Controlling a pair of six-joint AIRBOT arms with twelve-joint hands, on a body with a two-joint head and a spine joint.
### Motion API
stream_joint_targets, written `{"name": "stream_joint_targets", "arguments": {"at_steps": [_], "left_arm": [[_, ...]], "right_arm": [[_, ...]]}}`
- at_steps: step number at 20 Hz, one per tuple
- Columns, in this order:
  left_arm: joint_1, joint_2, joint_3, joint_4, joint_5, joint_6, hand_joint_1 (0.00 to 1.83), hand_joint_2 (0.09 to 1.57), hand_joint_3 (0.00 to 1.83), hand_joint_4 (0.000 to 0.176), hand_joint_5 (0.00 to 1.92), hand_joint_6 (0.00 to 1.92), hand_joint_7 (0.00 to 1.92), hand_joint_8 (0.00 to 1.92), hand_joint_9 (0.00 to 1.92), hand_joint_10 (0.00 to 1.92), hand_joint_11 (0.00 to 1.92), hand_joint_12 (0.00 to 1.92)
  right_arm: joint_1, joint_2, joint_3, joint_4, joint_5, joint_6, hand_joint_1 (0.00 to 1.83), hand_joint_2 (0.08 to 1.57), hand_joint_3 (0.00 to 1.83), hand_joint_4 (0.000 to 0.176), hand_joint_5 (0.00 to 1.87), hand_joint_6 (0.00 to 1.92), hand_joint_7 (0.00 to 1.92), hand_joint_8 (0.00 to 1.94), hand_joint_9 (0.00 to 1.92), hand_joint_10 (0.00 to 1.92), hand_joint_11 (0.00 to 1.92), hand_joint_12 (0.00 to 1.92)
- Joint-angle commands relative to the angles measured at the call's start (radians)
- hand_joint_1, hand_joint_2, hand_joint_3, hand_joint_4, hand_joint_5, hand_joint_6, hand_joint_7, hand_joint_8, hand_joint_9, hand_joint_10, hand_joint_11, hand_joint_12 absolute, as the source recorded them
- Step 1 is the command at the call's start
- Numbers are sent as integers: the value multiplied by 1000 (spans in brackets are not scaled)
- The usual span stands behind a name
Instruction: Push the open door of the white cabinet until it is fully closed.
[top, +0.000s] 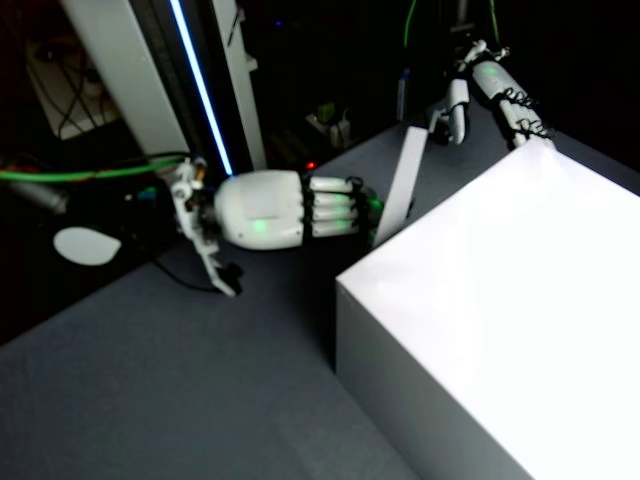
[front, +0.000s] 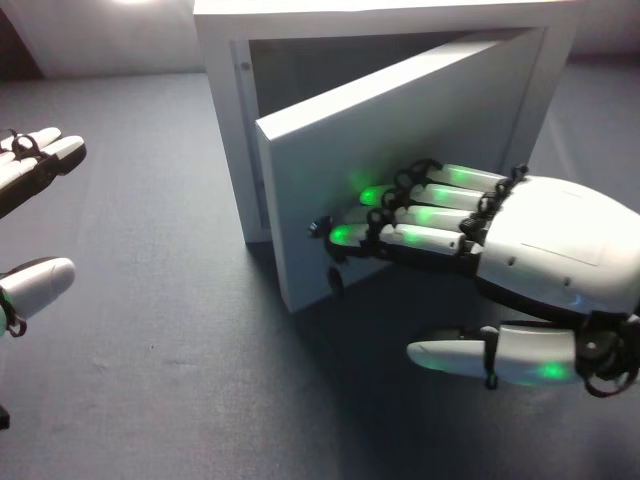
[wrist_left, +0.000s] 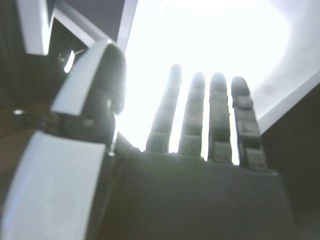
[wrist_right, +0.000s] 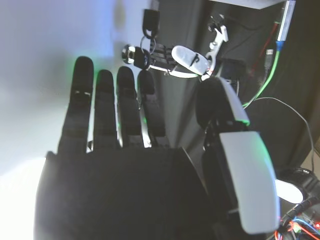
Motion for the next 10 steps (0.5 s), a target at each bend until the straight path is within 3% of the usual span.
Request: {"name": "stream_joint_targets", "arguments": {"at_steps": [1, 3, 5, 8, 10], "left_arm": [[-1, 7, -2, -25, -135, -4, 357, 1425, 0, 0, 83, 0, 0, 0, 0, 0, 0, 0], [0, 7, -2, -28, -136, -3, 317, 1420, 0, 0, 59, 0, 0, 0, 0, 0, 0, 0], [2, 6, -3, -33, -138, -3, 278, 1419, 0, 0, 53, 0, 0, 0, 0, 0, 0, 0], [3, 7, -3, -35, -141, -3, 303, 1422, 1, 0, 57, 1, 0, 0, 0, 0, 0, 0], [3, 7, -3, -35, -143, -3, 314, 1418, 0, 0, 55, 0, 0, 0, 0, 0, 0, 0]], "right_arm": [[20, -9, 6, 17, 97, 4, 301, 1322, 2, 0, 73, 15, 159, 15, 93, 106, 0, 901], [30, -29, 24, 26, 81, 4, 451, 1280, 0, 0, 95, 4, 190, 6, 143, 72, 0, 750], [41, -50, 43, 42, 63, 2, 466, 1278, 0, 0, 163, 14, 191, 2, 156, 52, 0, 654], [54, -67, 57, 64, 45, -19, 288, 1327, 5, 0, 87, 0, 108, 0, 117, 10, 0, 529], [56, -70, 60, 86, 34, -37, 240, 1349, 3, 0, 7, 2, 7, 0, 16, 0, 0, 147]]}}
